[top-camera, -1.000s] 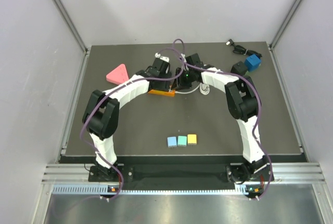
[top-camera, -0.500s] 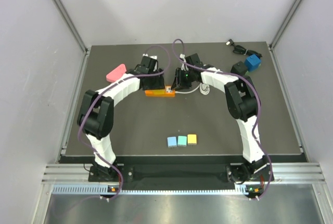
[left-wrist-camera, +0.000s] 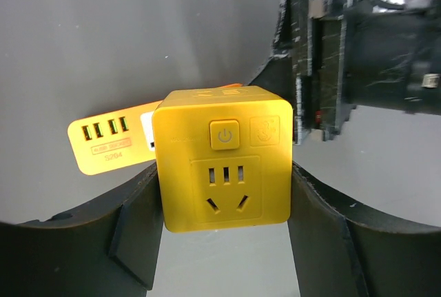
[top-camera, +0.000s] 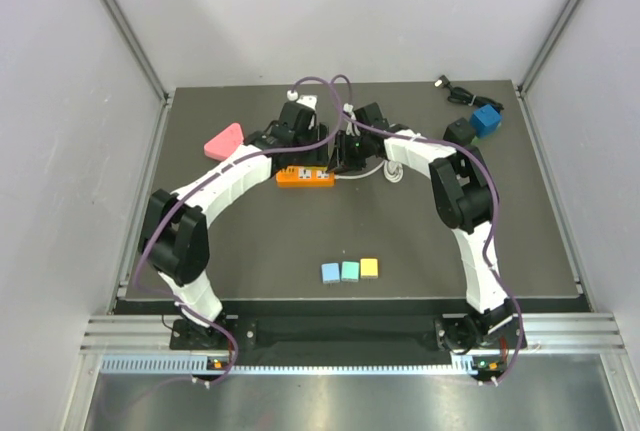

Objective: Pull the plug off the socket

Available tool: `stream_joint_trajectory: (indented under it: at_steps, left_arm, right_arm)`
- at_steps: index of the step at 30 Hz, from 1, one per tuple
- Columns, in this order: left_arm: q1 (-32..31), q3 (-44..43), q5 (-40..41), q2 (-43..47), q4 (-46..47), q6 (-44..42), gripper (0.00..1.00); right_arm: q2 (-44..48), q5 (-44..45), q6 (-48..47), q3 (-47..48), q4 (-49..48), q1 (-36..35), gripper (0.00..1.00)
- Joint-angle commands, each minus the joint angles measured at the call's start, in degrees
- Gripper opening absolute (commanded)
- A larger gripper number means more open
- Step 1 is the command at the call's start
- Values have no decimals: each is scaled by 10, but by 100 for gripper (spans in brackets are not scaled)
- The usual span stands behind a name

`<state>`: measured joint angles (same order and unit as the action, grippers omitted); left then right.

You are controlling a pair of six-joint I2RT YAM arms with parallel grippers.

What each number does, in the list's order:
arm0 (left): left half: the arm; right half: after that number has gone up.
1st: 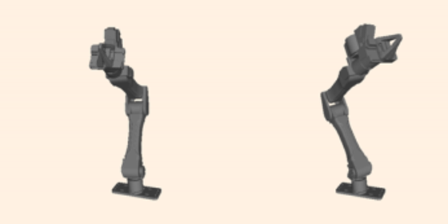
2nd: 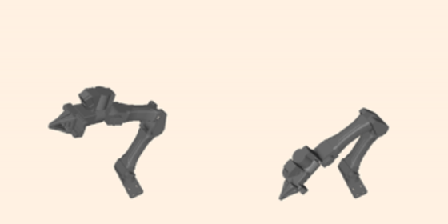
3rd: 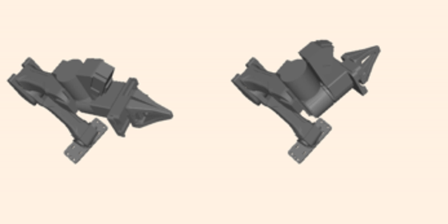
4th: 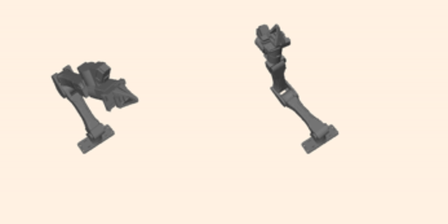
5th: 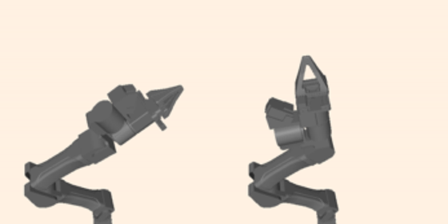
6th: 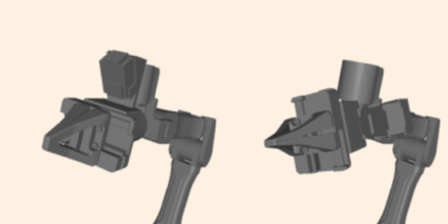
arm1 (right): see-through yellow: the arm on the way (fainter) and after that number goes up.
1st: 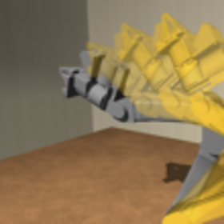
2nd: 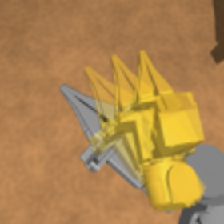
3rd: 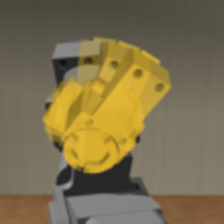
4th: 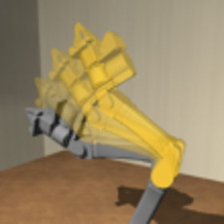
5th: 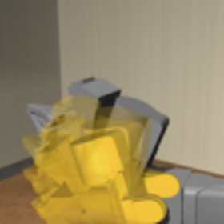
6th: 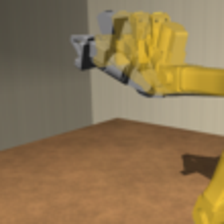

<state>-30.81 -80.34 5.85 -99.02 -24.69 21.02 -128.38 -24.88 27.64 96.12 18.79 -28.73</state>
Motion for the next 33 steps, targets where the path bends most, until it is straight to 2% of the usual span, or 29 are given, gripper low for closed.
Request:
stream_joint_trajectory:
  at_steps: [1, 5, 7, 11, 13, 16, 22, 27, 31, 33]
  left_arm:
    - [4, -31, -12, 31, 14, 9, 0]
    - [7, -31, -24, 50, -34, -4, 0]
    - [10, -29, -22, 60, -89, -13, 0]
    - [13, 25, -29, 133, -150, -22, 0]
    - [14, 51, -58, 166, -162, -19, 0]
    - [13, 90, -144, 226, -194, -5, 0]
    - [12, 171, -313, 267, -271, 34, 0]
    - [12, 248, -328, 317, -305, 83, 0]
    - [13, 237, -334, 311, -365, 87, 0]
    - [12, 235, -345, 305, -366, 83, 0]
  right_arm:
    - [-46, 46, -17, -8, 51, -20, 33]
    - [-43, 39, -21, -3, 54, -19, 34]
    - [-39, 34, -25, -1, 55, -20, 35]
    - [-32, 24, -34, 0, 49, -19, 39]
    - [-27, 17, -37, 2, 45, -19, 41]
    - [-19, -1, -39, 3, 28, -19, 44]
    - [-5, -12, -56, 16, 28, -16, 50]
    - [15, -22, -54, 14, 27, -6, 51]
    - [38, -29, -42, -21, -4, -5, 52]
    - [51, -37, -32, -38, -23, -6, 52]
